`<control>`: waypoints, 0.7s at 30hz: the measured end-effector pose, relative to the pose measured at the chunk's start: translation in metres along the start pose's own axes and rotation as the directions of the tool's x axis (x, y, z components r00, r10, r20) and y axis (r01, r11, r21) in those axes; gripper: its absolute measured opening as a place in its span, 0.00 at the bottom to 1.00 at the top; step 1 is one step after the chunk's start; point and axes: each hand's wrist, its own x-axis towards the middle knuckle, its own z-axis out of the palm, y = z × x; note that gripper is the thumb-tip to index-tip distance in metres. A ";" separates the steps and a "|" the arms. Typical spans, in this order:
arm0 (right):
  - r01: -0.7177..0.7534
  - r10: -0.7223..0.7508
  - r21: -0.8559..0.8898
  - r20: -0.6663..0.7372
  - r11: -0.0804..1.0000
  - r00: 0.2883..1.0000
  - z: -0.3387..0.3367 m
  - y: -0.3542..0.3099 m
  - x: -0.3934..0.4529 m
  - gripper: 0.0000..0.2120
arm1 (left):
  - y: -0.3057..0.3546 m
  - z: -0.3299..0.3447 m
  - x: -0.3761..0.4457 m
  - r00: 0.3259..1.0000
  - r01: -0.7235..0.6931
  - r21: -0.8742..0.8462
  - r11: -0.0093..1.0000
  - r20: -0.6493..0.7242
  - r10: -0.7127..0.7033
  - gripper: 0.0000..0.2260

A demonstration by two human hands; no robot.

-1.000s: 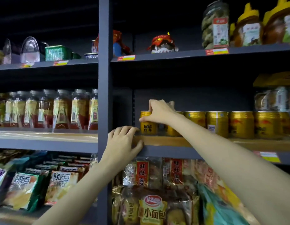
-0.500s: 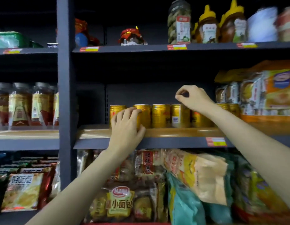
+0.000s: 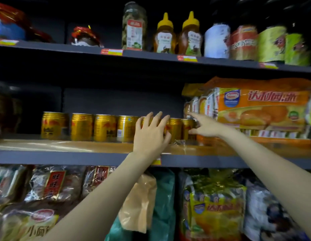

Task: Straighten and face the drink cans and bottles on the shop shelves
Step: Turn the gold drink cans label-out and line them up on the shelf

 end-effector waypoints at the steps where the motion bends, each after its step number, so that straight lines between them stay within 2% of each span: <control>1: -0.012 0.011 -0.056 -0.005 0.998 1.000 0.005 0.001 0.006 0.35 | 0.000 0.004 0.001 1.000 0.012 0.030 0.999 0.027 -0.012 0.26; 3: -0.034 0.024 -0.147 -0.072 0.988 0.997 0.016 0.000 0.013 0.34 | -0.002 0.007 0.001 0.999 0.028 0.049 0.998 0.028 -0.029 0.25; 7: -0.018 0.012 -0.014 -0.352 1.000 0.936 0.025 -0.004 0.007 0.20 | -0.004 0.007 0.002 1.000 0.022 0.063 0.998 -0.004 -0.022 0.27; 12: -0.042 -0.022 -0.121 -0.485 0.992 0.874 0.027 -0.009 -0.004 0.19 | -0.004 0.006 0.002 1.000 0.027 0.055 0.998 -0.012 -0.027 0.28; 16: -0.045 -0.044 -0.172 -0.480 0.984 0.876 0.021 -0.008 -0.007 0.19 | -0.004 0.008 0.002 1.000 0.022 0.050 0.999 -0.018 -0.022 0.28; 19: 0.012 -0.065 -0.139 -0.382 0.990 0.922 0.009 -0.004 -0.005 0.19 | -0.004 0.008 0.002 1.000 0.019 0.042 0.999 -0.024 -0.018 0.28; 21: 0.048 -0.062 -0.057 -0.280 0.997 0.958 -0.003 0.000 -0.005 0.19 | -0.004 0.007 0.001 0.999 0.015 0.032 0.999 -0.038 -0.014 0.27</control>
